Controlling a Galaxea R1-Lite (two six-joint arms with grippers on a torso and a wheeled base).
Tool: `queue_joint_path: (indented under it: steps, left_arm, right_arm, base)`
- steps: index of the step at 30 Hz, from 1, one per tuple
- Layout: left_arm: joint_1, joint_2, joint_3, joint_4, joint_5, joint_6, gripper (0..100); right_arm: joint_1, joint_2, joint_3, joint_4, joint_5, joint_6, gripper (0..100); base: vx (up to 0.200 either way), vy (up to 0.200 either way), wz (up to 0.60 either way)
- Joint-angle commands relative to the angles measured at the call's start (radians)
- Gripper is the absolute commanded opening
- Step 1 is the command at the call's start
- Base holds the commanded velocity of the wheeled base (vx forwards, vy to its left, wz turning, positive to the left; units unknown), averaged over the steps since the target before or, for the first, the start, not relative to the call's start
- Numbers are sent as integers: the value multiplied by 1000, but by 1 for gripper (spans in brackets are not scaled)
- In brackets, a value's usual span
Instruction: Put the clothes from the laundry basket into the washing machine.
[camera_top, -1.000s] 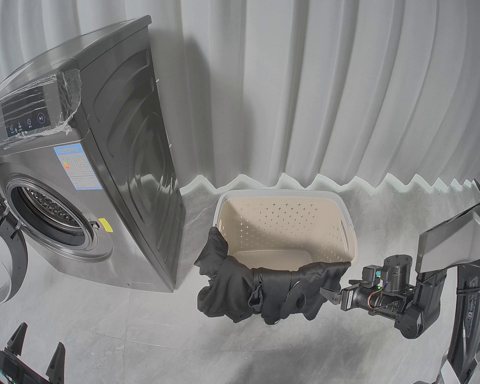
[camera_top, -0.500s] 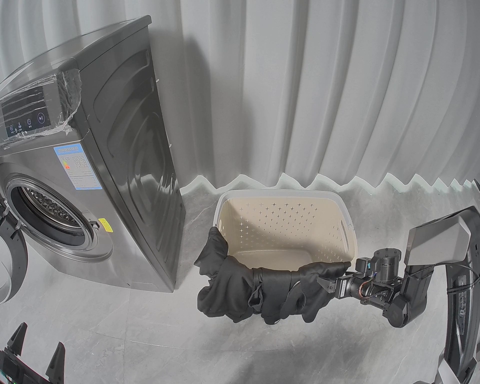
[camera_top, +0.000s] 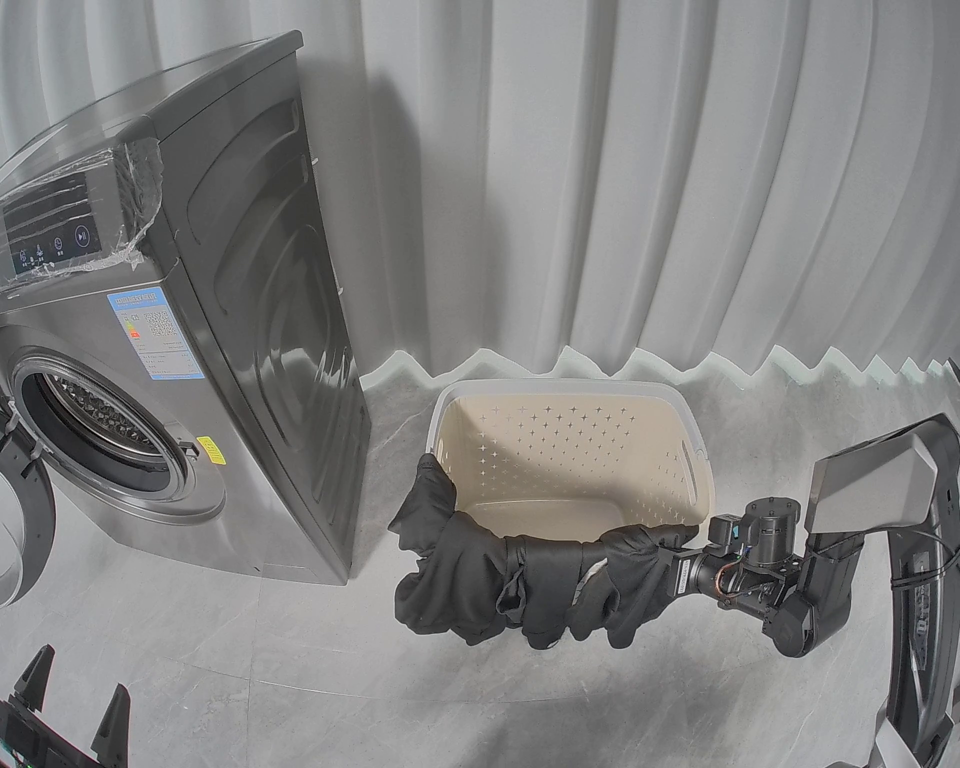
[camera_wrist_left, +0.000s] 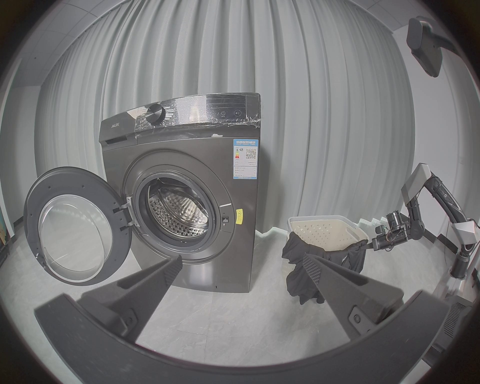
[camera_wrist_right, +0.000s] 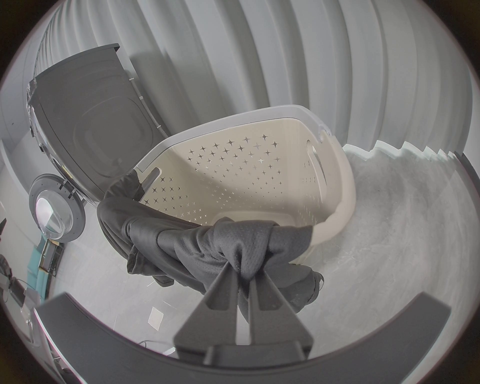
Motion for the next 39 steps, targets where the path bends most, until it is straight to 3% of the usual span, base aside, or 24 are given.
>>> queue_joint_path:
  steps: [1, 5, 19, 33, 36, 39]
  left_arm:
    - [0, -16, 16, 0, 0, 0, 100]
    - [0, -16, 16, 0, -1, 0, 100]
    - [0, -16, 18, 0, 0, 0, 100]
    - [0, -16, 16, 0, -1, 3, 100]
    - [0, -16, 16, 0, 0, 1, 100]
    - [0, -16, 16, 0, 0, 0, 100]
  right_arm:
    - [11, -16, 42, -26, 2, -1, 0]
    - [34, -84, 119, -92, 3, -2, 0]
    - [127, -493, 262, -81, -6, 11, 0]
    - [200, -743, 182, -61, -24, -2, 0]
    - [216, -777, 137, 6, -27, -4, 0]
    - [258, -872, 58, 132, -58, -5, 0]
  base:
    - [0, 0, 0]
    - [0, 0, 0]
    - [0, 0, 0]
    - [0, 0, 0]
    - [0, 0, 0]
    - [0, 0, 0]
